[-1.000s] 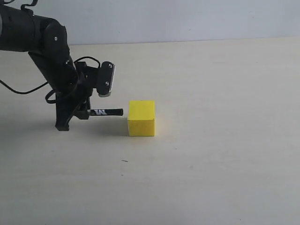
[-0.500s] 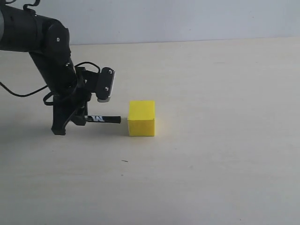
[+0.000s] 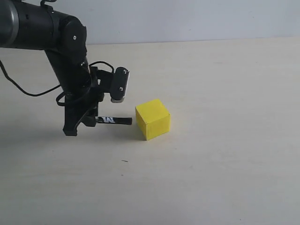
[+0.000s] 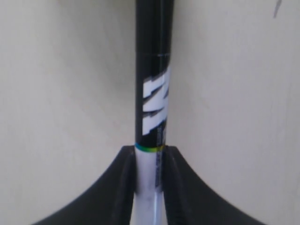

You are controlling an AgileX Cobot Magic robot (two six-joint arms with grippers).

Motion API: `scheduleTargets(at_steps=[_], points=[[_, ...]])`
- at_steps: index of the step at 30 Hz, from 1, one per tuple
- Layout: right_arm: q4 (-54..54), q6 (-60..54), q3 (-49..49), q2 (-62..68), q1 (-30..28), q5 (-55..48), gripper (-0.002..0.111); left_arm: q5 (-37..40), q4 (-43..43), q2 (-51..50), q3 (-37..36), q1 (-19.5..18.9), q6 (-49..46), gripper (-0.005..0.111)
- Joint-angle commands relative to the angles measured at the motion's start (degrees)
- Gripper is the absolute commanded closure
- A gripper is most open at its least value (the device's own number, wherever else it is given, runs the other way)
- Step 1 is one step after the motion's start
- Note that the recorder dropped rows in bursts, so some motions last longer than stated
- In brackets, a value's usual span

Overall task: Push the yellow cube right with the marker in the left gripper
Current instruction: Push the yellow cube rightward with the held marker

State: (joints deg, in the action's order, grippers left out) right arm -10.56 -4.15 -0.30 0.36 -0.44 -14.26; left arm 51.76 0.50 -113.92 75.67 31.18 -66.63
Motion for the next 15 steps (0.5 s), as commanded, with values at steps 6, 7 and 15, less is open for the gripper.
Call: scheduleTargets(at_steps=[6, 7, 15], points=[[0.03, -0.27, 0.3, -0.36, -0.19, 0.24, 0.108, -0.11, 0.31, -0.12, 0.32, -0.92, 8.55, 0.107], [0.03, -0.27, 0.3, -0.36, -0.19, 0.24, 0.108, -0.7, 0.31, -0.12, 0.32, -0.92, 9.03, 0.107], [0.03, -0.27, 0.3, -0.36, -0.19, 0.24, 0.108, -5.84, -0.84, -0.12, 0.32, 2.93, 9.67, 0.107]])
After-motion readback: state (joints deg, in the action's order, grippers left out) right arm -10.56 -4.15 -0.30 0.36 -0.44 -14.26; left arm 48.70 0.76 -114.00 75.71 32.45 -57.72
